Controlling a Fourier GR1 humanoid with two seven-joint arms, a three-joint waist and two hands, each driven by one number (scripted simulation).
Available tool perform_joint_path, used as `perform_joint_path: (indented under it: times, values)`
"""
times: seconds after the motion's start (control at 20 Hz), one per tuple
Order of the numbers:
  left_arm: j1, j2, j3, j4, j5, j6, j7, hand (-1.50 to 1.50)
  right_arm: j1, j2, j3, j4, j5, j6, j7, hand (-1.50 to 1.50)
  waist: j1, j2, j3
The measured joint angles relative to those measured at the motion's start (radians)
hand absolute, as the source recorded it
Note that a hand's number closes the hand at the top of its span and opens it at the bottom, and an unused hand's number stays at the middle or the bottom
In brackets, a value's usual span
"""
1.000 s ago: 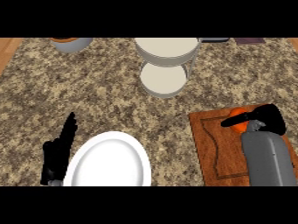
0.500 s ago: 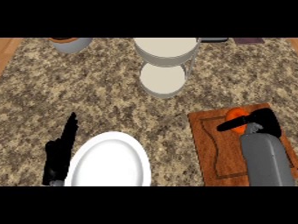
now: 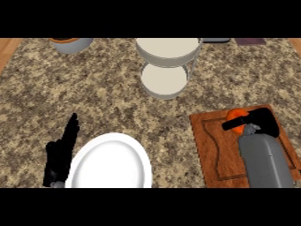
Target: Pick the squash from the cutting board and place it in the tiered basket
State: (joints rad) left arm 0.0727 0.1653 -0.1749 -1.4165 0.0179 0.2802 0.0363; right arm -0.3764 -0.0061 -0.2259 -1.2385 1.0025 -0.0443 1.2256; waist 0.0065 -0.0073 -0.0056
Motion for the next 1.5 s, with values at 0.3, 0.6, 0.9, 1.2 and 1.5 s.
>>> perform_joint_path:
  times: [0.3, 0.6, 0.9, 1.2, 1.5]
  values:
    - [-0.002, -0.001, 0.008, 0.006, -0.003, -0.009, -0.009, 0.00, 0.012, -0.003, 0.049, 0.026, 0.090, -0.002, -0.048, 1.50, -0.001, -0.003, -0.002]
    - [-0.002, -0.001, 0.002, 0.006, -0.005, -0.019, -0.009, 0.00, 0.018, -0.025, 0.273, 0.019, 0.114, 0.151, -0.344, 1.50, 0.012, -0.001, -0.002]
    - [0.007, 0.006, 0.030, 0.012, 0.008, -0.024, -0.023, 0.00, 0.087, -0.056, 0.382, -0.215, 0.044, 0.267, -0.528, 1.50, -0.013, -0.002, 0.005]
    - [0.026, 0.001, 0.029, -0.001, 0.001, -0.017, -0.027, 0.00, 0.083, -0.018, 0.349, -0.542, -0.043, 0.294, -0.469, 1.50, -0.025, -0.005, 0.007]
    - [0.036, 0.003, 0.029, -0.015, -0.001, -0.022, -0.019, 0.00, -0.017, -0.052, 0.323, -0.856, -0.063, 0.414, -0.357, 1.50, -0.023, -0.004, 0.006]
